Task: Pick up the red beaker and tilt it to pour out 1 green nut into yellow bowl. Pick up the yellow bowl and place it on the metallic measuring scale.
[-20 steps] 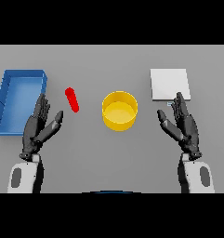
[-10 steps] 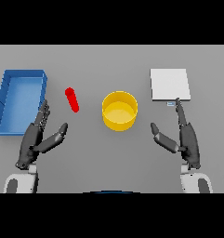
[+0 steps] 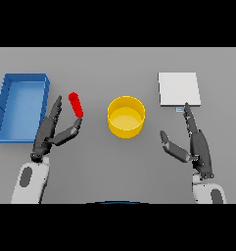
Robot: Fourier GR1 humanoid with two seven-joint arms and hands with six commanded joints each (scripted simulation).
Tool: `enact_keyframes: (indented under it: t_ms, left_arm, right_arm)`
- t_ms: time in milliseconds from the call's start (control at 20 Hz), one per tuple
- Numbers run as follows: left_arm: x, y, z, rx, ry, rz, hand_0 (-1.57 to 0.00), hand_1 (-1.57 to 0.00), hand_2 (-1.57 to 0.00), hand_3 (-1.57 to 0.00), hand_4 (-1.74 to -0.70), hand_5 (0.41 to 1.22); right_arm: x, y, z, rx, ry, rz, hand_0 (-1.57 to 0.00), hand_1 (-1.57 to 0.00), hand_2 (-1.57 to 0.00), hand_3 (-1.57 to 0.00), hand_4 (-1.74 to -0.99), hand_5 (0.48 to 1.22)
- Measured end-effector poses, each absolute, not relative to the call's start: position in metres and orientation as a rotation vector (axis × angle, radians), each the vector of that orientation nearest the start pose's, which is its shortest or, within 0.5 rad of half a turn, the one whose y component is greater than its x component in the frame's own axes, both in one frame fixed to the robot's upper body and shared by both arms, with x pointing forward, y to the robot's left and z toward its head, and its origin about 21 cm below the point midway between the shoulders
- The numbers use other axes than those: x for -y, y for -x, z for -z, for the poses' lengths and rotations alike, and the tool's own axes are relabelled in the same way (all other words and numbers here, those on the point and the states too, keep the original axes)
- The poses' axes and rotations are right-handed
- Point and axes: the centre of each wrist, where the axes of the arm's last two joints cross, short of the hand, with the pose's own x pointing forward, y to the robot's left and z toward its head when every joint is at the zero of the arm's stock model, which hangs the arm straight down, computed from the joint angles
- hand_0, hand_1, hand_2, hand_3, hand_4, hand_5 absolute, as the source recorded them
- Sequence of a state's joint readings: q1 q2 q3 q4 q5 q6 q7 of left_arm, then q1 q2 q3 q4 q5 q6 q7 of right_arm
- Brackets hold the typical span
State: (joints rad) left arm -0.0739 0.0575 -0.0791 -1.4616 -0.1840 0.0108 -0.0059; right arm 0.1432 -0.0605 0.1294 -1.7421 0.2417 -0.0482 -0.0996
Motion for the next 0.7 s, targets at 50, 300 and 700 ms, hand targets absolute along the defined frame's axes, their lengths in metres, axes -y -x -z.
enact_keyframes:
  t_ms: [50,300,700]
  left_arm:
    - [-0.213,-0.271,0.012,1.539,-0.105,0.280,0.00,0.00,0.00,0.00,-1.25,0.650]
    - [-0.211,-0.300,0.017,1.539,-0.108,0.287,0.00,0.00,0.00,0.00,-1.28,0.680]
    - [-0.197,-0.326,0.019,1.520,-0.110,0.313,0.00,0.00,0.00,0.00,-1.29,0.684]
  right_arm:
    - [0.218,-0.215,-0.010,1.691,0.184,-0.254,0.00,0.00,0.00,0.00,-1.280,0.634]
    - [0.225,-0.214,-0.006,1.695,0.210,-0.262,0.00,0.00,0.00,0.00,-1.267,0.635]
    - [0.226,-0.214,-0.008,1.692,0.213,-0.262,0.00,0.00,0.00,0.00,-1.269,0.643]
